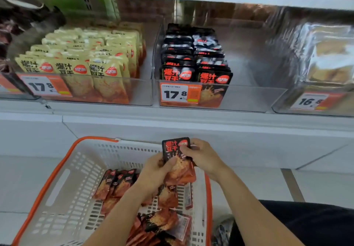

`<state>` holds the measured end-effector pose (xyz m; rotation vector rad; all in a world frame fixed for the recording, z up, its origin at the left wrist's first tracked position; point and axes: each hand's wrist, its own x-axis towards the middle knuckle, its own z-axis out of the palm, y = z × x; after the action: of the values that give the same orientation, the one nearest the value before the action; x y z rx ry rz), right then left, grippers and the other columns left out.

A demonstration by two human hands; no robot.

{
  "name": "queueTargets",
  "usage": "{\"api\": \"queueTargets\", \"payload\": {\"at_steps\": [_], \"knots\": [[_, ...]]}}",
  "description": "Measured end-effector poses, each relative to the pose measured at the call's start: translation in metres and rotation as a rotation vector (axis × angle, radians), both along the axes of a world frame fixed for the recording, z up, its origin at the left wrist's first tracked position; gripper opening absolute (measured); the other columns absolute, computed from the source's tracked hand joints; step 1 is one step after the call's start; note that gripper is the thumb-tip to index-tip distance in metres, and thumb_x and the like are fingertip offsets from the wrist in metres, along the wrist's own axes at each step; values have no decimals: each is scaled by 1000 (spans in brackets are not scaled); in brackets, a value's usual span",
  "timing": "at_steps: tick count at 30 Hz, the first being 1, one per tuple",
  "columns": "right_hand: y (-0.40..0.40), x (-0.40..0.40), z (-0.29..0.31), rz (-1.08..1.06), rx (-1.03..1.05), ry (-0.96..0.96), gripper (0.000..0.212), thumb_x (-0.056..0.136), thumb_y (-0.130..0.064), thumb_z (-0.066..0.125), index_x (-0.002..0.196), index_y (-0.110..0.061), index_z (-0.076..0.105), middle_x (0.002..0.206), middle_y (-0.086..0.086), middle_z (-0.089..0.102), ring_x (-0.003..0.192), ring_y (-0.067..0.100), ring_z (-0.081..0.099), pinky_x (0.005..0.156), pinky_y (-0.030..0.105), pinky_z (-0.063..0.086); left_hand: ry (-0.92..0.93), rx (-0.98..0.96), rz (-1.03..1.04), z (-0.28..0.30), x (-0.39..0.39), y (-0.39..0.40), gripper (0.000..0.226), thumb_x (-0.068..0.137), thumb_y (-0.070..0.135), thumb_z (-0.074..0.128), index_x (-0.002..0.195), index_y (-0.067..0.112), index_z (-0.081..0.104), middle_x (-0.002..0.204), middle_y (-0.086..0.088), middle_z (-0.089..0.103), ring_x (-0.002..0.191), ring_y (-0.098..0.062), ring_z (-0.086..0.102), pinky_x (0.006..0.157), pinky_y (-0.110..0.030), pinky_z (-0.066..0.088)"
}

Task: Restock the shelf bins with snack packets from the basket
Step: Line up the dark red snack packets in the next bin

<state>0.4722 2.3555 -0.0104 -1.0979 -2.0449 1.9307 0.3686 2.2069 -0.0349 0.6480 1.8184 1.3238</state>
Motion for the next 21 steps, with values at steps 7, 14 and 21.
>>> {"api": "queueTargets", "payload": {"at_steps": [7,14,21], "knots": [[45,43,124,161,416,87,24,75,-19,85,94,-21,70,88,4,76,84,23,73,80,51,59,354,185,-144,99,10,44,41,87,57,61,100,18,65,73,6,66,67,-12,61,66,-37,49],[79,52,209,-466,1076,231,19,89,-21,71,104,-22,60,80,-7,66,77,18,66,74,34,52,954,363,-100,177,-13,96,48,101,51,35,138,22,45,134,11,45,129,-3,37,106,-13,25],[156,-3,197,-476,1148,-108,26,95,-16,61,119,-12,51,103,16,65,95,39,61,75,45,50,1412,-70,-243,180,-59,157,68,96,62,-1,151,41,34,162,8,28,153,-20,11,121,-50,8]]}}
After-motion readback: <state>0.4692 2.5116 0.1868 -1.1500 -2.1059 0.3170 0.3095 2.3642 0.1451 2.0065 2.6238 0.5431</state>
